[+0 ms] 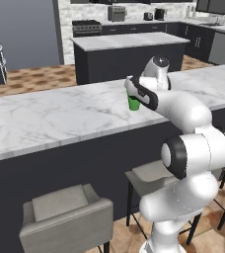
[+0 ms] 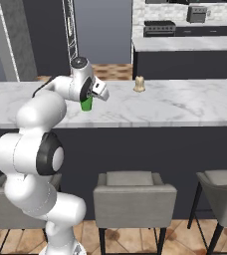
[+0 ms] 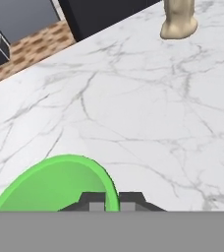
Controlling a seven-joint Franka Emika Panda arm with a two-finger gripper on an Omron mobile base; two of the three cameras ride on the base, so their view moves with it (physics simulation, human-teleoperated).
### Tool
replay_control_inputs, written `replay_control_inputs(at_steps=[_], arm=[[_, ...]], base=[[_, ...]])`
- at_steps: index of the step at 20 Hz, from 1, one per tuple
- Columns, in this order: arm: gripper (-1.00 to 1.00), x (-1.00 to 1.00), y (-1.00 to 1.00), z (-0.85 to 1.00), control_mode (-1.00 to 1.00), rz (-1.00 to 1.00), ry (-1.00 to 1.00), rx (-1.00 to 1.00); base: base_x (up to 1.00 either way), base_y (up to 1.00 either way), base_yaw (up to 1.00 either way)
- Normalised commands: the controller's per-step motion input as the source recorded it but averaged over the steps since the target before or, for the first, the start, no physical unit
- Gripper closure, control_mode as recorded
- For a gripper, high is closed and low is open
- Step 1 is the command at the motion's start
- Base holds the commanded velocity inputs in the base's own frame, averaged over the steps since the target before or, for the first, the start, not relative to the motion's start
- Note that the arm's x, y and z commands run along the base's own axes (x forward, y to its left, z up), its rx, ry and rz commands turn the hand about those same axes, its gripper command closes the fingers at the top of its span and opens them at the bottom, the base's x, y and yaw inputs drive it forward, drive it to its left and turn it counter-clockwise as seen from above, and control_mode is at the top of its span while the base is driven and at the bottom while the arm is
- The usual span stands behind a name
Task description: Open the cabinet directly in front. Then move the beer and the cup to the dining counter with the candle on it.
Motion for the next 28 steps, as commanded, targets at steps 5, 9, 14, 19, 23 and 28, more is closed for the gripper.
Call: replay_control_inputs(at_steps=[5,9,14,19,23,28], arm=[[1.0,0.0,0.0,0.0,-1.0,0.0,-0.05,0.0],[-1.0,0.0,0.0,0.0,-1.0,0.0,0.0,0.0],[-1.0,0.0,0.0,0.09,-1.0,-0.02,0.0,0.0],[-1.0,0.0,0.0,0.57,-1.0,-0.07,0.0,0.0],[-1.0,-0.41,0.0,1.0,-1.0,-0.05,-0.02,0.03],[-1.0,-1.0,0.0,0.66,-1.0,-0.02,-0.02,0.08]], base=[[0.0,0.0,0.0],[0.0,0.0,0.0],[0.0,0.0,0.0],[0.0,0.0,0.0],[0.0,0.0,0.0],[0.0,0.0,0.0]])
